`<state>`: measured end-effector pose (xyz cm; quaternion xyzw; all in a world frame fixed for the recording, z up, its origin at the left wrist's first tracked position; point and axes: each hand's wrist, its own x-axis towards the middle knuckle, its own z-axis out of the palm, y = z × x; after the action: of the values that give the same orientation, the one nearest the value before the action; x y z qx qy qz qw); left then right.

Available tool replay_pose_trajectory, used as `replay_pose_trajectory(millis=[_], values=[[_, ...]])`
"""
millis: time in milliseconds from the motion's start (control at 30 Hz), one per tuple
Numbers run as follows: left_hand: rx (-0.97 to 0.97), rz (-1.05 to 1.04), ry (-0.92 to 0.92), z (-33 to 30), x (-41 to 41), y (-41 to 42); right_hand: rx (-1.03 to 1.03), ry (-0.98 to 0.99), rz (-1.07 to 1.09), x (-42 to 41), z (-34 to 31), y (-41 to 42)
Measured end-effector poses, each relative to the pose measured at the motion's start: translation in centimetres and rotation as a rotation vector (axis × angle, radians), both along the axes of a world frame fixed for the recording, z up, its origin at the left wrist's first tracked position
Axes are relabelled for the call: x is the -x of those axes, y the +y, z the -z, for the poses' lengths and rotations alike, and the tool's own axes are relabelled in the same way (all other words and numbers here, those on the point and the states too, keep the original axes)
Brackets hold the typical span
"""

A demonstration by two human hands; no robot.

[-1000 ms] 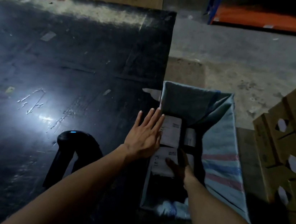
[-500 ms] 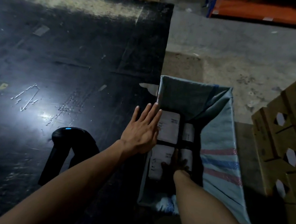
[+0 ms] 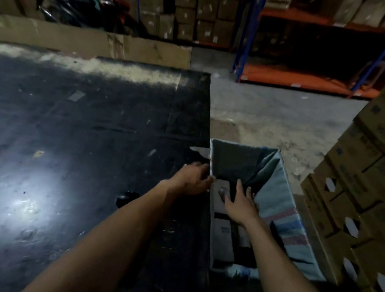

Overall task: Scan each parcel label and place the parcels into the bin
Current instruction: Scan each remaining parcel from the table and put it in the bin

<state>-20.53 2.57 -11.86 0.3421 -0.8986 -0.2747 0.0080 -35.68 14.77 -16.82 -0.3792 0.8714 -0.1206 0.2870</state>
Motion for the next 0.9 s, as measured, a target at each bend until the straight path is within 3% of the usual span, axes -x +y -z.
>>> replay_pose_trajectory(millis=[100,200,300,400,533,733,900], values=[[0.108,-0.138,0.148,-3.8,-5.0,-2.9,0.235,0.027,0.019,-4.0,-5.1,-1.1],[0.215,-0.283,0.133,-4.7,-11.9,-5.6,0.378,0.009,-0.014,-9.5,-8.6,-2.5],[0.283,-0.396,0.016,-2.2,-18.9,-6.6,0.338,-0.072,-0.034,-15.5,-10.2,-3.5],[0.178,-0.426,-0.12,2.3,-23.8,-5.2,0.261,-0.161,-0.014,-20.9,-9.8,-3.6],[0.18,-0.349,-0.177,6.5,-26.1,-2.4,0.184,-0.264,0.118,-26.3,-7.8,-3.4],[0.211,-0.334,-0.158,6.5,-26.6,-1.9,0.29,-0.226,0.305,-30.8,-5.2,-3.1],[0.223,-0.338,-0.122,6.8,-26.6,-1.9,0.359,-0.125,0.307,-30.0,-5.4,-3.4]])
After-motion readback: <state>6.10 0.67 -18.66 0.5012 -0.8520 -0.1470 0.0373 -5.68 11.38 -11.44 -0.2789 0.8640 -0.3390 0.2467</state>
